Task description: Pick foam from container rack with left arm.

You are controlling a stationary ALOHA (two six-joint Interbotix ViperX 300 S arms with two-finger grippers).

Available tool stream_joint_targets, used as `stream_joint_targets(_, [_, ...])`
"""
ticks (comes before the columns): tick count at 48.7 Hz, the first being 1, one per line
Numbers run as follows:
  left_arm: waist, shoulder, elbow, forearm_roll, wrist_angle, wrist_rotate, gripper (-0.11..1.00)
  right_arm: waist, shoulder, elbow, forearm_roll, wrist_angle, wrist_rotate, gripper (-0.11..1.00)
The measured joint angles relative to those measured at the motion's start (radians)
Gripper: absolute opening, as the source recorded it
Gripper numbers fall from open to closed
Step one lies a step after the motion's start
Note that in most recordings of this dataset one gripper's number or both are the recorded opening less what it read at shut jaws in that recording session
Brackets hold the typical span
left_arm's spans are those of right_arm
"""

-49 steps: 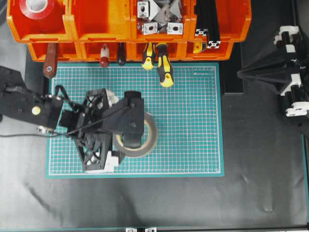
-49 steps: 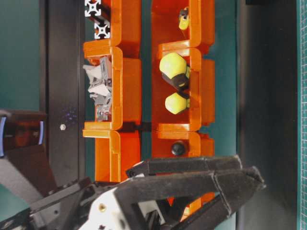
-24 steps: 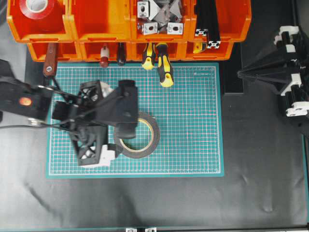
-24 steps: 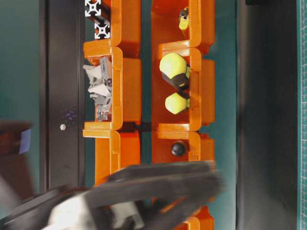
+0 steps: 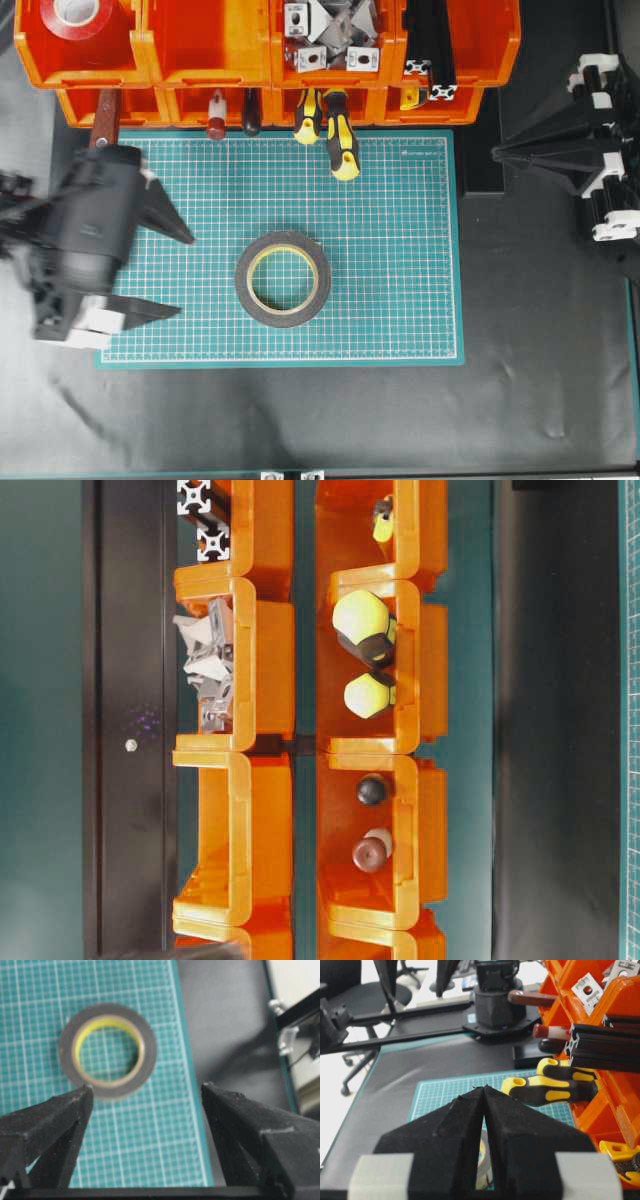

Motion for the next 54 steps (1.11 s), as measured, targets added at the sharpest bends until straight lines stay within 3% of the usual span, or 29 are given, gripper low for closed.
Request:
stream_joint_targets(11, [0.012, -0.164, 0.12, -0.002, -0.167, 0.002, 0.83, 0.0, -0.003, 0.0, 0.0, 0.0, 0.0, 0.0])
stream_joint_targets(24, [0.078, -0.399, 0.255, 0.0, -0.318, -0.002, 0.8, 0.002, -0.015, 0.0, 0.0, 0.002, 0.0, 0.0])
stream_joint_targets(41, [0.106, -0.584, 0.357, 0.0, -0.333, -0.002, 0.8, 0.051, -0.029, 0.0, 0.0, 0.011, 0.0, 0.0])
stream_joint_targets(54, [0.112, -0.618, 0.382, 0.0, -0.368, -0.002, 0.8, 0.051, -0.029, 0.0, 0.0, 0.015, 0.0, 0.0])
